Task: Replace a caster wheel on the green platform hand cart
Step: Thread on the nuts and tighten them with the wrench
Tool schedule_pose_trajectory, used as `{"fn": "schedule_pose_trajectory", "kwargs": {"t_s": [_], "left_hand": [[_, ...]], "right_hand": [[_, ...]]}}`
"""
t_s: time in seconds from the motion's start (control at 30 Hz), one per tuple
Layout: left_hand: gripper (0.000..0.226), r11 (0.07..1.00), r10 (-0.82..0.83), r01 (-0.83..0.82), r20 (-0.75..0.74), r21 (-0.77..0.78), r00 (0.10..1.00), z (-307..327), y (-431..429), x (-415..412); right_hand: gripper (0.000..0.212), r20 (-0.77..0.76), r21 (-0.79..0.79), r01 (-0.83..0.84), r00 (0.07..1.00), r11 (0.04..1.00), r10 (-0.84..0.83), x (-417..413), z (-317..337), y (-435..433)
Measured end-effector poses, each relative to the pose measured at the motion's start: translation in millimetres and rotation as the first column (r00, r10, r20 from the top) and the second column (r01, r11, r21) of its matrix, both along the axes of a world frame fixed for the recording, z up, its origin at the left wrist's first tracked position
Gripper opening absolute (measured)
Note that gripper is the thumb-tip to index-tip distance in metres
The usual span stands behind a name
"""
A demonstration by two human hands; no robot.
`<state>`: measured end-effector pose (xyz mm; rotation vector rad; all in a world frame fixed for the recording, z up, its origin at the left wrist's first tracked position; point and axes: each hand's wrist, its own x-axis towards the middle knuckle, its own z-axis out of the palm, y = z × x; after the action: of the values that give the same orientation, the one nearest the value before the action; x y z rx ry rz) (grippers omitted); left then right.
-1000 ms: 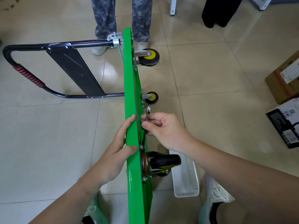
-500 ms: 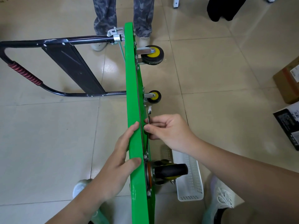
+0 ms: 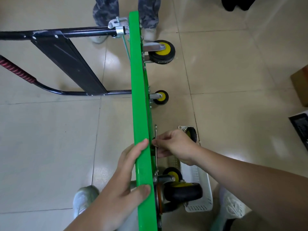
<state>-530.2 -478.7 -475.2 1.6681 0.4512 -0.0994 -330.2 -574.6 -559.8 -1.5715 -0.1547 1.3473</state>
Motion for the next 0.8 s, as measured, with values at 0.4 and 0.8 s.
{"fn": "schedule_pose_trajectory", "kwargs": {"t_s": [0.4, 0.8], "left_hand": [[0.086, 1.000, -0.017, 0.017, 0.008, -0.018, 1.000, -5, 7, 1], [0.082, 0.999, 0.016, -0.015, 0.026, -0.028, 1.000, -8, 4, 0]], "right_hand": [[0.008, 0.107, 0.171, 0.121, 0.984, 0.978, -0.141, 27, 39, 6], [0.026, 0.267, 0.376, -0.067, 0.963, 0.924, -0.038, -23, 83, -37]]}}
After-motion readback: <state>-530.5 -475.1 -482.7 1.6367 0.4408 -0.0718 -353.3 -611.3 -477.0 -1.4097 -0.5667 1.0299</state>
